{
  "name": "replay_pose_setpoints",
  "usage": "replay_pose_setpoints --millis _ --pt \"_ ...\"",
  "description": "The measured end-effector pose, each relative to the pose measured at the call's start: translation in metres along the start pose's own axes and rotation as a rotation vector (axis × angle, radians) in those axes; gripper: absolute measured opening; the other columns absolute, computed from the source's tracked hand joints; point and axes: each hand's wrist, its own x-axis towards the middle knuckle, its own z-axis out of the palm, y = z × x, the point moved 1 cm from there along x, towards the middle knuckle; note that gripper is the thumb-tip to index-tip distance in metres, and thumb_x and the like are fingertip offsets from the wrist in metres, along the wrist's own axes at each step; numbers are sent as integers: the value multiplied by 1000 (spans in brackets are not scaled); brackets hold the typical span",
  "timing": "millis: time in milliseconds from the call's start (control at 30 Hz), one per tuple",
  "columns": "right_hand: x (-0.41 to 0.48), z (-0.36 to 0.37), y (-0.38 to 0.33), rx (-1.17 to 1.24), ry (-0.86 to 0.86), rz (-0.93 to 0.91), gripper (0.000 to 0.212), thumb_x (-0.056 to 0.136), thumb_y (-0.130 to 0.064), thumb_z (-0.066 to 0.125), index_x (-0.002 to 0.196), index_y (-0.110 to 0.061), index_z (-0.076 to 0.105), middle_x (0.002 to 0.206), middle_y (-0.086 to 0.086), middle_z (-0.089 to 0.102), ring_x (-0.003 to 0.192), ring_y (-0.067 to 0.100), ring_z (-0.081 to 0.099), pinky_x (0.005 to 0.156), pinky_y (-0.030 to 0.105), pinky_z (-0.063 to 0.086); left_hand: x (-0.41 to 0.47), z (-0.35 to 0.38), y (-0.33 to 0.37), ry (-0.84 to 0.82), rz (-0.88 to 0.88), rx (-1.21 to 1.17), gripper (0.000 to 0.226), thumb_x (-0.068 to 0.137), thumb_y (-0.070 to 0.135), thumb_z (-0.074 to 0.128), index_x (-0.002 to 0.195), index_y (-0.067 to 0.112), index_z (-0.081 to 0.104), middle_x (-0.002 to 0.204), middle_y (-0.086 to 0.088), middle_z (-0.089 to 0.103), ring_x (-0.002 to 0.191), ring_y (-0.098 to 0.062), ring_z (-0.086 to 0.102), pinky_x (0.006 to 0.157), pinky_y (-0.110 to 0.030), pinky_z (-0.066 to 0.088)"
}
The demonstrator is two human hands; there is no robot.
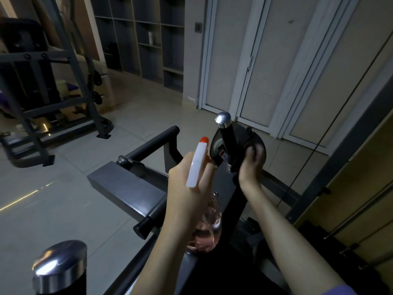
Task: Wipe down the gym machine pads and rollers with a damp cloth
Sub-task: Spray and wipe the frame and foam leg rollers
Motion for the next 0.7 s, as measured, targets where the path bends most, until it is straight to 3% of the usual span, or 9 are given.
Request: replay_pose_setpoints --millis 100,167,267,400,467,600,700 --pt "-2 4 30 -340 -178 -143 48 100 -39 32 145 -23 29 142 8 44 127 27 46 101 43 42 1 0 1 4 21 11 14 82 29 49 86 17 56 73 -22 57 69 -38 54 59 -42 41" --pt "5 -1 30 -310 -216 -149 45 101 -33 33 144 -20 32 140 8 46 127 26 46 101 40 41 1 1 0 6 8 16 23 81 34 49 82 12 55 75 -24 57 71 -39 54 62 -45 42" --pt "13 -7 26 -295 -249 -161 41 102 -27 34 141 -15 36 136 11 50 124 27 48 99 36 39 2 1 -1 -4 -7 -2 32 83 24 50 84 -7 58 75 -25 58 72 -41 56 63 -47 43" --pt "15 -8 23 -225 -263 -94 40 103 -26 31 142 -17 36 135 8 50 123 26 49 93 29 37 1 1 2 -5 -14 -7 27 82 19 50 79 -7 58 73 -22 60 72 -39 59 63 -49 45" --pt "15 -5 20 -167 -238 -59 41 103 -24 30 145 -21 32 141 8 45 127 25 45 96 31 37 -2 2 3 -16 -10 3 27 83 20 50 78 -5 58 73 -22 60 71 -37 58 60 -44 45" --pt "4 2 24 -185 -181 -53 45 101 -31 33 145 -36 24 154 5 25 139 27 31 108 51 34 -7 0 5 -60 64 48 30 84 28 51 80 -1 57 75 -20 61 68 -29 57 56 -30 42" --pt "0 -2 26 -239 -210 -61 44 101 -28 35 144 -28 31 147 9 35 130 28 41 104 46 40 -8 -4 4 -115 72 54 23 85 22 52 84 1 61 74 -12 62 65 -15 57 55 -16 41"
